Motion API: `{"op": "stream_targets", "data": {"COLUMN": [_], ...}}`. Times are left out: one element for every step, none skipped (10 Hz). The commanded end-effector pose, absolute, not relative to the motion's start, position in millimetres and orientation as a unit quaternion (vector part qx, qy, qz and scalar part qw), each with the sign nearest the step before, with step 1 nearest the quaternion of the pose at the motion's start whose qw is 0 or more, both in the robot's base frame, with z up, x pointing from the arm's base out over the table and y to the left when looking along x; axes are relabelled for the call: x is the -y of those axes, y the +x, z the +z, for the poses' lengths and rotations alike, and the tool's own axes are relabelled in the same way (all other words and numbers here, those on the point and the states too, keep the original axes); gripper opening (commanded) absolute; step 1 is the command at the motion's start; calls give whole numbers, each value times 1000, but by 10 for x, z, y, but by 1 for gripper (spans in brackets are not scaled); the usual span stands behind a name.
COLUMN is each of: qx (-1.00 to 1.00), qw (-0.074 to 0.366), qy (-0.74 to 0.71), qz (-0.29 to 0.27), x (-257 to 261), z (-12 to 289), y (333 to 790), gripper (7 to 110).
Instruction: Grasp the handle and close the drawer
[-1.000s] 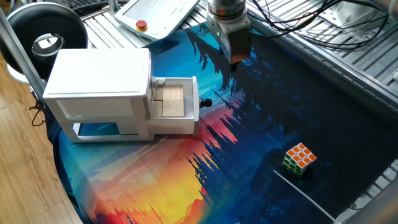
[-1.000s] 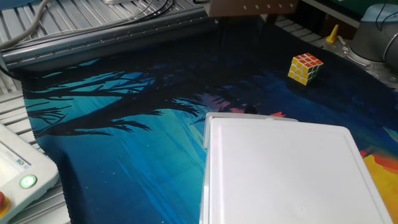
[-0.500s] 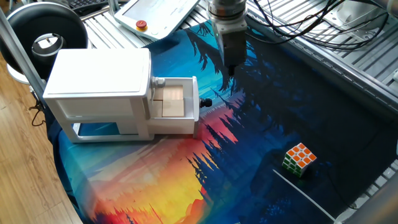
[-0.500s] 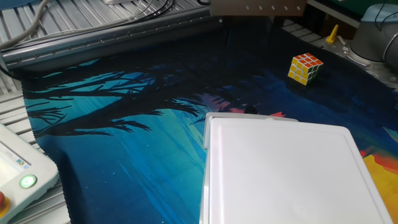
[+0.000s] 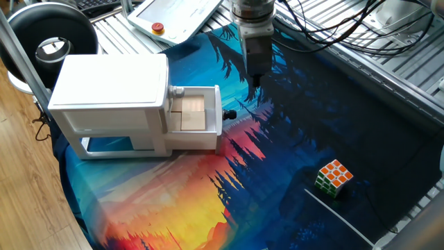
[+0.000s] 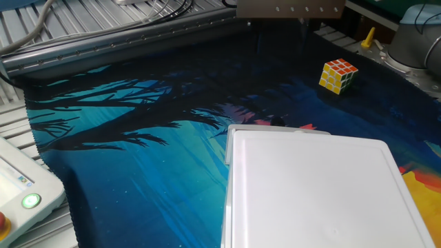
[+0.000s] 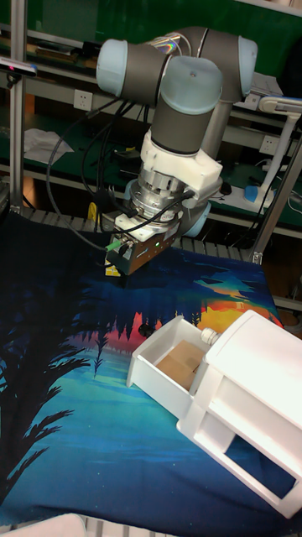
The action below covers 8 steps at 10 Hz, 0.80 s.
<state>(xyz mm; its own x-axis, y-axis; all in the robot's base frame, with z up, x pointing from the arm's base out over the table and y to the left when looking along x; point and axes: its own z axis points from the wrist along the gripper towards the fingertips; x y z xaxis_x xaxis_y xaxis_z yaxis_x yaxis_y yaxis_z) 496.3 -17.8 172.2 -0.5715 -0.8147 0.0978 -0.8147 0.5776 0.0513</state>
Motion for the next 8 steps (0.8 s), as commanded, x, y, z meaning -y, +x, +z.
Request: {"op": "stream_targets", "data": {"qx": [889,890,890,890,889,889,888,888], "qw": [45,40,34,28,26,25,25,26], "qy": [456,455,455,455,456,457,458,458], "qz": [-4,1,5,8,8,7,8,9], "x": [140,152,156,156,152,144,148,145], "z": [1729,1726,1724,1723,1722,1722,1722,1717], "y": [4999,5034,5068,5103,5110,5114,5118,5118], "gripper": [66,66,66,66,66,66,66,66]}}
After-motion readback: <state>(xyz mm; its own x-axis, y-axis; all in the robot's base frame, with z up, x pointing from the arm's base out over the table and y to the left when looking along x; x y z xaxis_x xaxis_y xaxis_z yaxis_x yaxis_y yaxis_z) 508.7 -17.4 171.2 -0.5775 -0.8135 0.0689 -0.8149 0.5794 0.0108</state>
